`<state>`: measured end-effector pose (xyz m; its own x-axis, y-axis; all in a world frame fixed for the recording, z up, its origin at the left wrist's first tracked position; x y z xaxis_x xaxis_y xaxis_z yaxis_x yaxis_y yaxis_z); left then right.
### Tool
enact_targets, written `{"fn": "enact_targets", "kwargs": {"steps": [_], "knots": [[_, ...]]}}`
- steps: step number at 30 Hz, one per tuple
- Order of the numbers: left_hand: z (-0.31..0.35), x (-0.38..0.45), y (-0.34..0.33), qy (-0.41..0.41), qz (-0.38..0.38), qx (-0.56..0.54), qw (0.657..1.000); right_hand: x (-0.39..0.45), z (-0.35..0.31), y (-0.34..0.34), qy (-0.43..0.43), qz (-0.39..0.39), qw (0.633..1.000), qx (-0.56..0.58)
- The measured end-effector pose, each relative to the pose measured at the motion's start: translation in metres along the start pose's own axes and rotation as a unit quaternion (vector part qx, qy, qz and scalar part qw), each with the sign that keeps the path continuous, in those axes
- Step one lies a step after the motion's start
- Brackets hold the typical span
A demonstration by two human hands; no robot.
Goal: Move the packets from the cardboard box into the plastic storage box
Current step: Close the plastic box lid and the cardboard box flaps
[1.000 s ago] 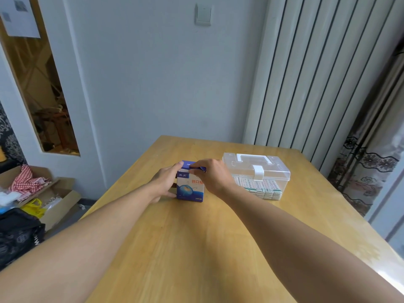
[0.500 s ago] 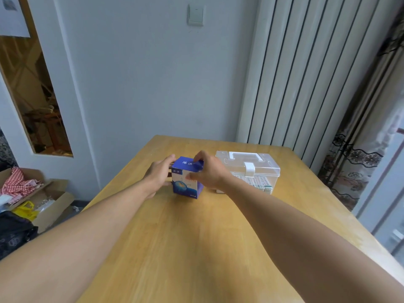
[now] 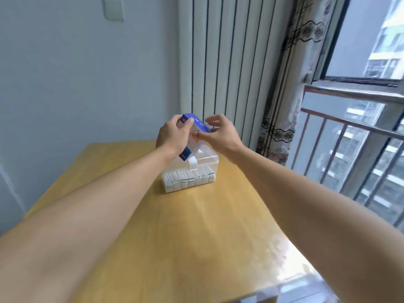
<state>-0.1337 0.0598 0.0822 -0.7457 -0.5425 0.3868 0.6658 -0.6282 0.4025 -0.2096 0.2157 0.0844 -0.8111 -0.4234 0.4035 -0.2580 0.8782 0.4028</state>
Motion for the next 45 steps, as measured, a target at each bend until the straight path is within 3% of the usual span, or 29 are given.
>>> {"fn": "enact_targets", "kwargs": {"steps": [10,19,28,33,37,45], "knots": [[0.059,-0.036,-0.198,0.011,-0.160,-0.107,0.981,-0.041,0.086,0.166,-0.059,0.133,0.984,-0.107],[0.109,-0.163,-0.412,0.011,-0.366,-0.133,0.921,-0.181,0.201,0.323,-0.204,0.221,0.940,-0.162],[0.116,-0.254,-0.475,0.015,-0.485,-0.103,0.869,-0.269,0.251,0.359,-0.311,0.197,0.898,-0.241],[0.109,-0.330,-0.526,0.060,-0.545,-0.076,0.833,-0.340,0.293,0.381,-0.382,0.201,0.868,-0.246],[0.071,-0.384,-0.573,0.100,-0.552,-0.030,0.828,-0.395,0.350,0.389,-0.437,0.205,0.846,-0.228],[-0.029,-0.436,-0.639,0.084,-0.597,0.095,0.792,-0.469,0.479,0.374,-0.508,0.172,0.819,-0.205]]}}
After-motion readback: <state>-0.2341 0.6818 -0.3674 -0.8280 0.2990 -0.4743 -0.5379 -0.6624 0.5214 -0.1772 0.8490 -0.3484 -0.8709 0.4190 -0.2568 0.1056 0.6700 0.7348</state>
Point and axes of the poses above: each hand's wrist, its own x-axis towards the middle knuckle, its own y-axis out of the back of the hand, z = x × y, the point moved 9 cm from there along x, towards the middle knuckle, and after that the axes turned 3 degrees about -z, right-handed, at the moved point
